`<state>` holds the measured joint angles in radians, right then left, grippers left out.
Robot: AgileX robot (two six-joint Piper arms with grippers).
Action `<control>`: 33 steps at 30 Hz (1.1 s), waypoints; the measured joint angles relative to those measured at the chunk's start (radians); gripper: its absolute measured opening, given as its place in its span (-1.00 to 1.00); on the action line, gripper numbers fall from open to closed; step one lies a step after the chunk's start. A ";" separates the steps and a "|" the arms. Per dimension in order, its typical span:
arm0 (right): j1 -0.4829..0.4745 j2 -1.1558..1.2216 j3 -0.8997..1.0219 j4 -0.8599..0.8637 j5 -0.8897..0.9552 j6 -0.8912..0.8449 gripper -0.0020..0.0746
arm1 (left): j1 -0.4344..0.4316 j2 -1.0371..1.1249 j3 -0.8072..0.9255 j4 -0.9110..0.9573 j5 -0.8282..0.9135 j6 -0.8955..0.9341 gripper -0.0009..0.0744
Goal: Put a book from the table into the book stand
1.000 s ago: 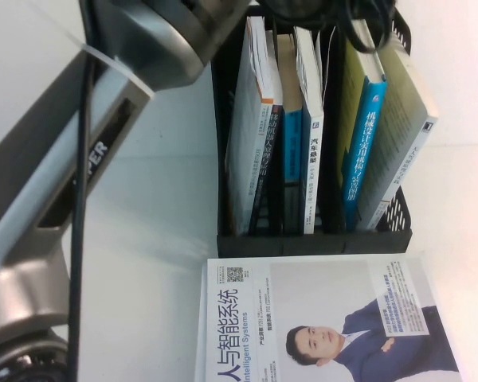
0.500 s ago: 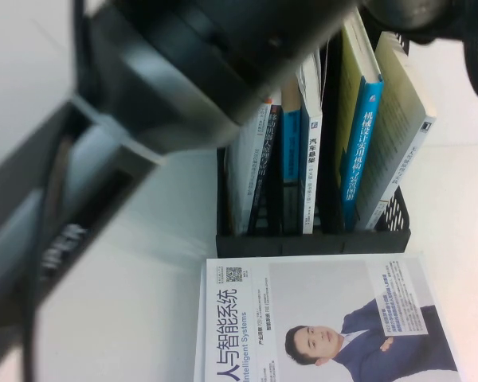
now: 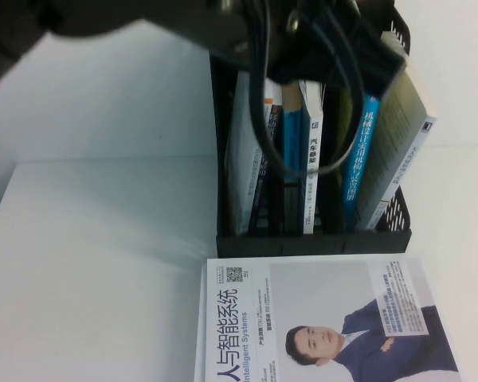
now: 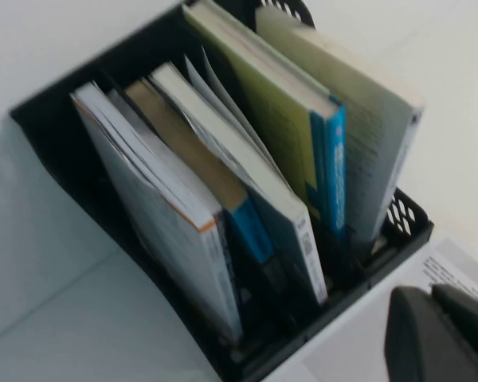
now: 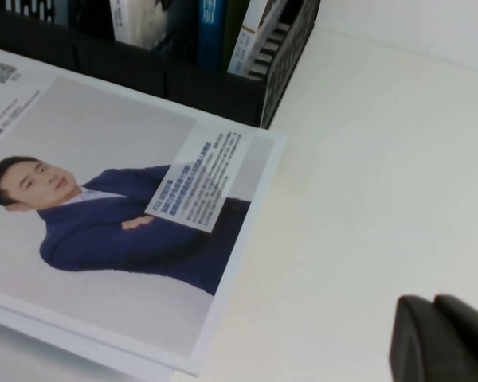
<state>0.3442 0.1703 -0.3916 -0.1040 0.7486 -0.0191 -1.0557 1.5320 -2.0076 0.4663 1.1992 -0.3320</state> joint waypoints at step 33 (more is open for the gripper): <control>0.000 0.000 0.000 0.000 0.004 -0.004 -0.95 | 0.124 -0.315 0.465 0.062 -0.180 -0.055 -0.98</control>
<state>0.3442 0.1703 -0.3916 -0.1040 0.7526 -0.0227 -0.9313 1.2166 -1.5425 0.5282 1.0195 -0.3874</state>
